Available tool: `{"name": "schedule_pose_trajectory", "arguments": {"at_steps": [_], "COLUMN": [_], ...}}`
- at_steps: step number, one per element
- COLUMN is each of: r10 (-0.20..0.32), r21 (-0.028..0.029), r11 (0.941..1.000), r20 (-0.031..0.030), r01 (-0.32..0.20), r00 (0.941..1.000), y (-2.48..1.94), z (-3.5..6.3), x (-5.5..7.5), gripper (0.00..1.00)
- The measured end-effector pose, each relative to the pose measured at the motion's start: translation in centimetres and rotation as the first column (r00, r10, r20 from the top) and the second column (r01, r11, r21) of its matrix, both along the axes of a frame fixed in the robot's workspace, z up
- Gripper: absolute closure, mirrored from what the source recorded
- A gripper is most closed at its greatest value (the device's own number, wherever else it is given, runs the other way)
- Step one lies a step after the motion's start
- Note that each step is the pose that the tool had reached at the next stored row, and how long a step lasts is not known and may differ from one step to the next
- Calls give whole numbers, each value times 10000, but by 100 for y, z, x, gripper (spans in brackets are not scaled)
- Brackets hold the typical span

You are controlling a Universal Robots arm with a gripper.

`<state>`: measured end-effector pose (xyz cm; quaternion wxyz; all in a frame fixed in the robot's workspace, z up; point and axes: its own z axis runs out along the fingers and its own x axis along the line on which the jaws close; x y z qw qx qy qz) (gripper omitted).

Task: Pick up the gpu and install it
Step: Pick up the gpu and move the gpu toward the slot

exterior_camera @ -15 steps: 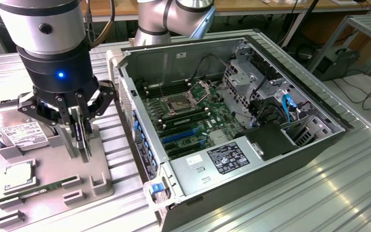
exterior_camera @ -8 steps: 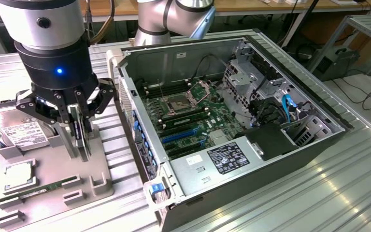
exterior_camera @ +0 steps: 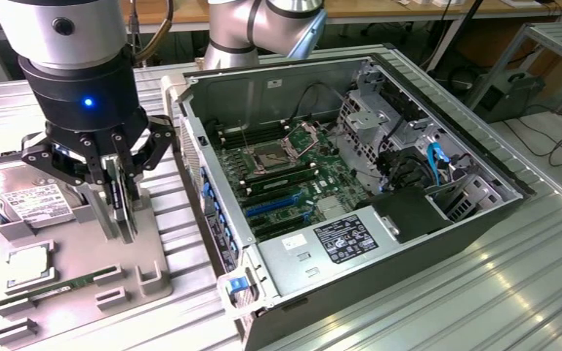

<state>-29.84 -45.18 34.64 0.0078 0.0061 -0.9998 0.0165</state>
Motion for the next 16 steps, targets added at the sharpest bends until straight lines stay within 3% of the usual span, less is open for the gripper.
{"name": "schedule_pose_trajectory", "arguments": {"at_steps": [16], "r10": [0], "r21": [-139], "r11": [9999], "r20": [0], "r01": [0], "r00": [10000], "y": [0], "z": [92], "x": [0], "gripper": [72]}}
